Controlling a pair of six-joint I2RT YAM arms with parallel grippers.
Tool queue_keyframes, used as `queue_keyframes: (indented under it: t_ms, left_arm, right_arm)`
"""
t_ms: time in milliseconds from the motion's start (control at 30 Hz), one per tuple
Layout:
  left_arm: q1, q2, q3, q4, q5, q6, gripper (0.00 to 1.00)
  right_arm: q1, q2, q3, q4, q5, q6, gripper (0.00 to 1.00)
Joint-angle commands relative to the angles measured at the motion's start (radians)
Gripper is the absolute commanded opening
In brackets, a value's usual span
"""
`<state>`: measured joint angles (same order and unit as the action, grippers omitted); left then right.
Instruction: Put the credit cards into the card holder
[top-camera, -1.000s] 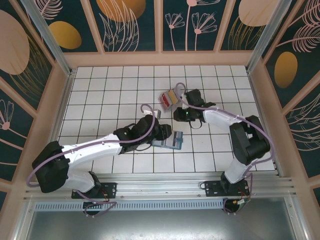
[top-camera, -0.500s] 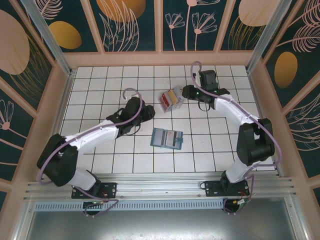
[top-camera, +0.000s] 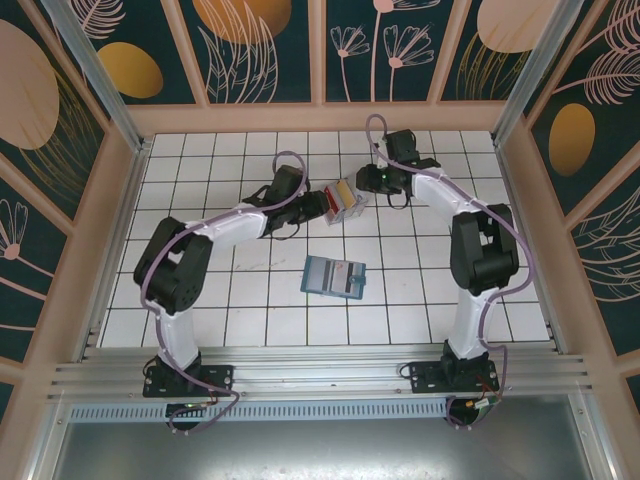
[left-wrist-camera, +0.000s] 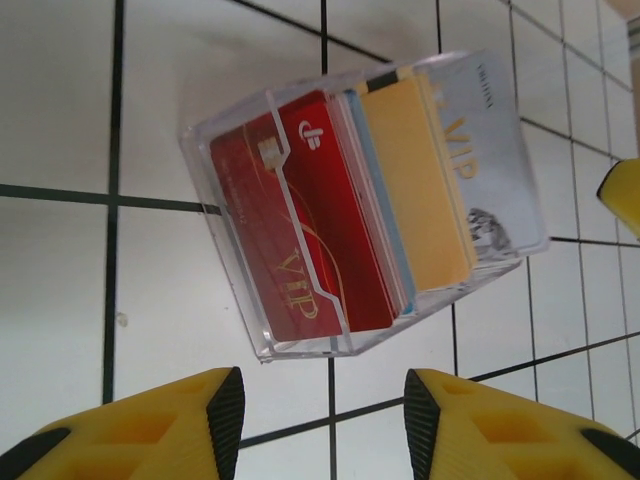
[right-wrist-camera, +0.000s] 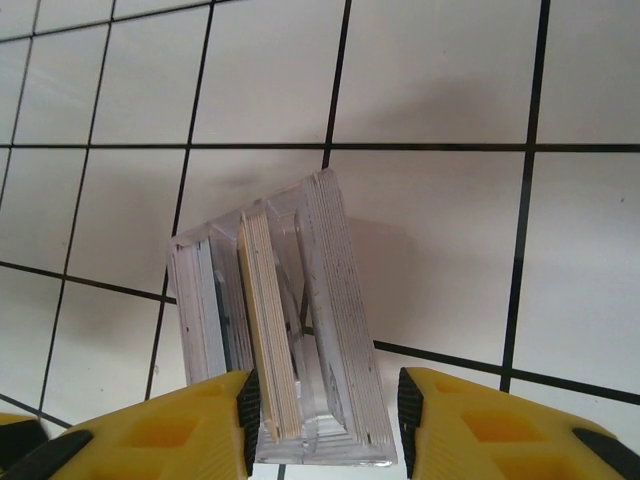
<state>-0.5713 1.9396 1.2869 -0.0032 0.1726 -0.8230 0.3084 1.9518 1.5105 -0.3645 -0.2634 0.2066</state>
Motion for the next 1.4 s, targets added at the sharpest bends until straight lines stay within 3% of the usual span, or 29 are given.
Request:
queue_keyframes:
  t_ms: [0,533,933,1367]
  left_arm:
    - [0.011,0.060,0.061,0.003,0.057,0.023,0.48]
    - [0.056,0.188,0.129,0.049,0.147,-0.011,0.48]
    - [0.058,0.278,0.218,0.032,0.131,-0.019,0.49]
    - [0.060,0.283,0.133,0.068,0.121,-0.027,0.48]
  right_arm:
    - [-0.004,0.031,0.054,-0.057,-0.020,-0.029,0.43]
    - [0.008,0.122,0.121,-0.088,-0.003,-0.049,0.45]
    - [0.021,0.160,0.160,-0.099,0.020,-0.053,0.45]
    - [0.020,0.176,0.165,-0.098,0.032,-0.062,0.46]
